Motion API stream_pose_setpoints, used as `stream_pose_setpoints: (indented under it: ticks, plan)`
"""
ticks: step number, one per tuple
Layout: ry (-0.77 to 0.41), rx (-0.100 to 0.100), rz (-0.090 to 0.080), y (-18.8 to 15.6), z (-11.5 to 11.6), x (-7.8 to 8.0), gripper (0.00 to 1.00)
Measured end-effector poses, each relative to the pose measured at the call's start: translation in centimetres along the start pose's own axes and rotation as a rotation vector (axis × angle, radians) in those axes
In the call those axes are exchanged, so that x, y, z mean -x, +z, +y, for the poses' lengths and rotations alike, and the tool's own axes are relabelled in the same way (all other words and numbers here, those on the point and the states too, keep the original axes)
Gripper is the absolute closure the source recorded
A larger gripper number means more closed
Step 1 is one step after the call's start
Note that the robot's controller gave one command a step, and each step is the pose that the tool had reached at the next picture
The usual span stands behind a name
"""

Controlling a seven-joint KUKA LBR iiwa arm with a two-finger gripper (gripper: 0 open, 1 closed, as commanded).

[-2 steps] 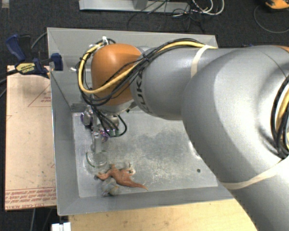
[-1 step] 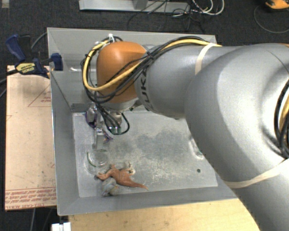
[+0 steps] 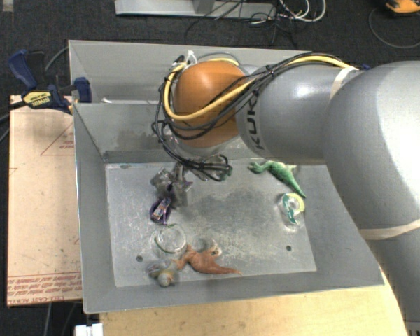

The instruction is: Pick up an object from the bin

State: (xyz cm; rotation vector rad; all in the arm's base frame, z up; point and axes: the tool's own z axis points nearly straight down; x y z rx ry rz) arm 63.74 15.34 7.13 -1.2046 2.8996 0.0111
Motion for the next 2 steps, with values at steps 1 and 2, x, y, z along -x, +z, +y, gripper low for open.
stream_pose_setpoints:
  ticks: [1, 2]
  plan:
    - [0.0, 0.001, 0.0, 0.0, 0.0, 0.0, 1.0]
    - [-0.013, -0.001, -0.005, -14.6, -0.9, -0.3, 1.0]
